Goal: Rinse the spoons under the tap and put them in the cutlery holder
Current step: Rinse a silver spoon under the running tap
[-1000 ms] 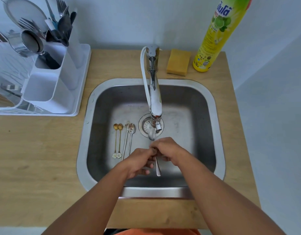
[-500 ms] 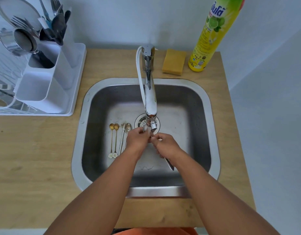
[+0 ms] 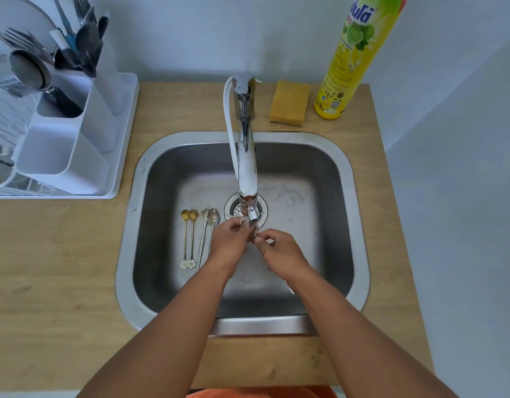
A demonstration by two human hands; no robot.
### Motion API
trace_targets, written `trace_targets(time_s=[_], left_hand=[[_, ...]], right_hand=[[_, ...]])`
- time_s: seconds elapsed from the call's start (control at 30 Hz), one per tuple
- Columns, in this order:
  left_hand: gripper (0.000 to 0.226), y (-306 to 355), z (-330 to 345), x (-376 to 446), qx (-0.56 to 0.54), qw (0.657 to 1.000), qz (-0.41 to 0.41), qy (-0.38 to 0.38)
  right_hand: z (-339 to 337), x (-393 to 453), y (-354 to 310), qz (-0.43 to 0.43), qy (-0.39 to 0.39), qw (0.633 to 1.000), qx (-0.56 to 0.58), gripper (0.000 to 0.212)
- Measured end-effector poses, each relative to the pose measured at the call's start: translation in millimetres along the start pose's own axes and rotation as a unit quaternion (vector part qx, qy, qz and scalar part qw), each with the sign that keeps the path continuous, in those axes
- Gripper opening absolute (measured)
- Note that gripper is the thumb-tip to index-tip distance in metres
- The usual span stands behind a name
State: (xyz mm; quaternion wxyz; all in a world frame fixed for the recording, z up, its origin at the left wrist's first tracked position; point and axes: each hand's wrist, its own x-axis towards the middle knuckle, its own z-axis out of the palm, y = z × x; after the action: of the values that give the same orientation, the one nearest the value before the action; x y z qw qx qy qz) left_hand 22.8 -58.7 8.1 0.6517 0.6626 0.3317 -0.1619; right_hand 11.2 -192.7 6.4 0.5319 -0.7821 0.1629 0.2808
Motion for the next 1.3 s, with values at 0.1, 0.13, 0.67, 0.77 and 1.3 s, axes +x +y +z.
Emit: trace_targets(time_s=[0.1,0.13,0.67,0.77,1.3], left_hand=[[0.014,3,2,2,-0.012,0.999,-0.021,0.025],[0.015,5,2,1,-0.018,0.999,-0.036,0.031],[0.044,10,-11,-5,-0.233,0.950,-0.170,-0.122],[0.043,17,-6,-6,-0.227,0.948,-0.176,-0.138],[0.031,5,2,-13,-0.071,0.997,-0.038,-0.014]], right_hand=[[1,0,-1,-0.013,0.000,1.000,-0.012,0.016],[1,-1,-1,-0.015,0.004,1.000,-0.013,0.016],[-6,-14,2,-0.043,-0.043,0.998,-0.003,0.016],[-4,-16,4,-0.048,-0.039,0.998,-0.005,0.016],[-7,-13,0,-0.052,-0.005,0.998,0.028,0.018]])
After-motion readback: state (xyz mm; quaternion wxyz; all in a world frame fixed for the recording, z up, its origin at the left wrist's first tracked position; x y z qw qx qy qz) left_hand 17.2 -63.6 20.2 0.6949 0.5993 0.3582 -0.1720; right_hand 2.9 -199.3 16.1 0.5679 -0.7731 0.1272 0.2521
